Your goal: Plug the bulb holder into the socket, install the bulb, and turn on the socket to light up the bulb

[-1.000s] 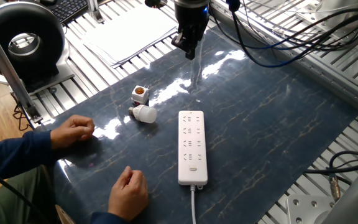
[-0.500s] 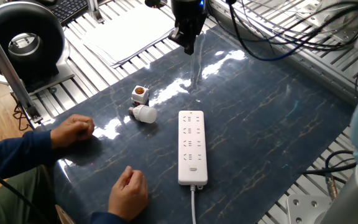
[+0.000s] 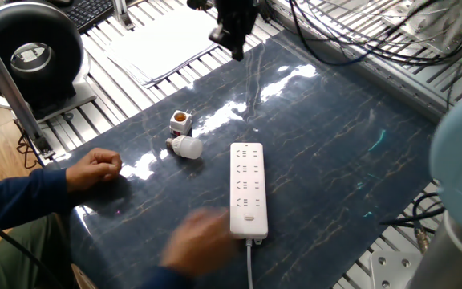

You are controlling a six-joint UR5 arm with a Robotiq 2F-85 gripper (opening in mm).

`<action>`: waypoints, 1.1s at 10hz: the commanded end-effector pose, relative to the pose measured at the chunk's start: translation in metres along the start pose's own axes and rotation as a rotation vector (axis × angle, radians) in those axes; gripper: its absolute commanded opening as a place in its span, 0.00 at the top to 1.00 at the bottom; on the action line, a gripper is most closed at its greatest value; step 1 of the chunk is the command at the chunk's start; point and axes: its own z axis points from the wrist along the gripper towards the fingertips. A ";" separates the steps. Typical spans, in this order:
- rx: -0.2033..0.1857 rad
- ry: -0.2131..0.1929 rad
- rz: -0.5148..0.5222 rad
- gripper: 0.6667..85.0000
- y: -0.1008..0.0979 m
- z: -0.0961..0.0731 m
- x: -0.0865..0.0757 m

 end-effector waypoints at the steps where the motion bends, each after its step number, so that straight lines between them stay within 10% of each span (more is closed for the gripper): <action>1: -0.039 -0.042 -0.052 1.00 0.015 -0.014 -0.034; 6: -0.045 -0.029 -0.114 1.00 0.055 -0.046 -0.080; 9: -0.131 -0.056 -0.121 1.00 0.081 -0.053 -0.086; 11: -0.104 -0.062 -0.111 1.00 0.061 -0.051 -0.083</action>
